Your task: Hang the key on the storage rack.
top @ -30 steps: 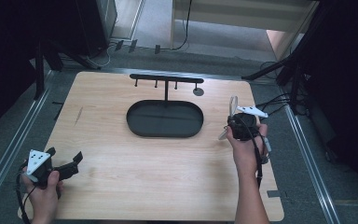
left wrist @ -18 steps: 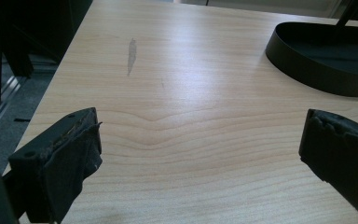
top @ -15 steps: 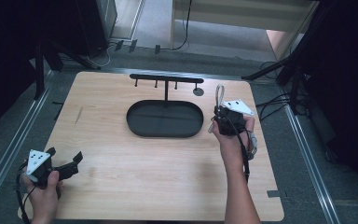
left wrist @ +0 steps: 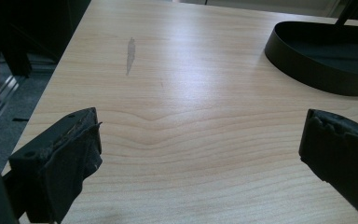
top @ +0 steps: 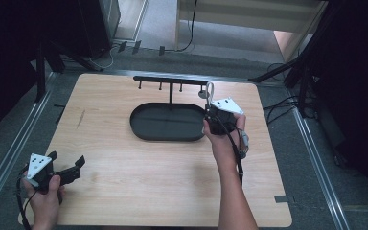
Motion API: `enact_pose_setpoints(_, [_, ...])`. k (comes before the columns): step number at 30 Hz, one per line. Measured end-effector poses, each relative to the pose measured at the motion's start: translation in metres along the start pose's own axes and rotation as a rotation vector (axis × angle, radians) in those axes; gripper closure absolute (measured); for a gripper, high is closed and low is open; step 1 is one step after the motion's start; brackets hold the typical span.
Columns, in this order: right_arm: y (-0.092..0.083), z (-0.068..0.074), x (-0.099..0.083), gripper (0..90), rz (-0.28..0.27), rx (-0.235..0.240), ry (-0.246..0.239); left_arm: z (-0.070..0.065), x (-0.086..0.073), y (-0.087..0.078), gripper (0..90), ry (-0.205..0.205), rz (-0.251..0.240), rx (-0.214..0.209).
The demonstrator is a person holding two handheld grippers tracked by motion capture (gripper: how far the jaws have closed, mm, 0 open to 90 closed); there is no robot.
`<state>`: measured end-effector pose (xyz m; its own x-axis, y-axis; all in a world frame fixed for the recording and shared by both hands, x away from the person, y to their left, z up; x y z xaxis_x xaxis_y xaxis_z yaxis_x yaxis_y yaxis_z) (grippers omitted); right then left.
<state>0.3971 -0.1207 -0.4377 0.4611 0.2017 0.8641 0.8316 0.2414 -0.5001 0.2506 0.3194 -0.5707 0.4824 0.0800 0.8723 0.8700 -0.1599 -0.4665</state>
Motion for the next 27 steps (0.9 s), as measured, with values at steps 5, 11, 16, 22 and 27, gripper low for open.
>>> enact_pose_setpoints(5, [0.008,0.006,0.000,83.1,0.012,0.002,-0.007,0.000,0.000,0.000,0.0,-0.001,0.000,-0.001])
enact_pose_setpoints(11, [0.022,0.011,-0.001,83.1,0.028,0.000,-0.004,0.000,0.000,0.000,0.0,-0.007,-0.001,-0.003])
enact_pose_setpoints(16, [0.034,0.014,-0.002,83.1,0.051,-0.019,0.009,0.001,0.000,0.000,0.0,-0.008,-0.002,-0.005])
enact_pose_setpoints(22, [0.048,0.015,-0.006,83.1,0.077,-0.044,0.023,0.001,0.000,0.000,0.0,-0.013,-0.002,-0.010])
enact_pose_setpoints(27, [0.058,0.016,-0.009,83.2,0.079,-0.058,0.046,0.001,0.000,0.000,0.0,-0.017,-0.003,-0.012])
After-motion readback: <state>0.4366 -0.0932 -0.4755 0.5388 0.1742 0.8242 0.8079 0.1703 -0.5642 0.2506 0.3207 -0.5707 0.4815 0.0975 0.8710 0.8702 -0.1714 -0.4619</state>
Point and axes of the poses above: each handheld gripper's, and its own axes: y roughly forward along the jaws, x roughly out of its top, z roughly to its left, the point moved 5 cm from there along y, roughly forward along the jaws, and after that the axes turned 5 degrees about z, right-handed, at the moved point
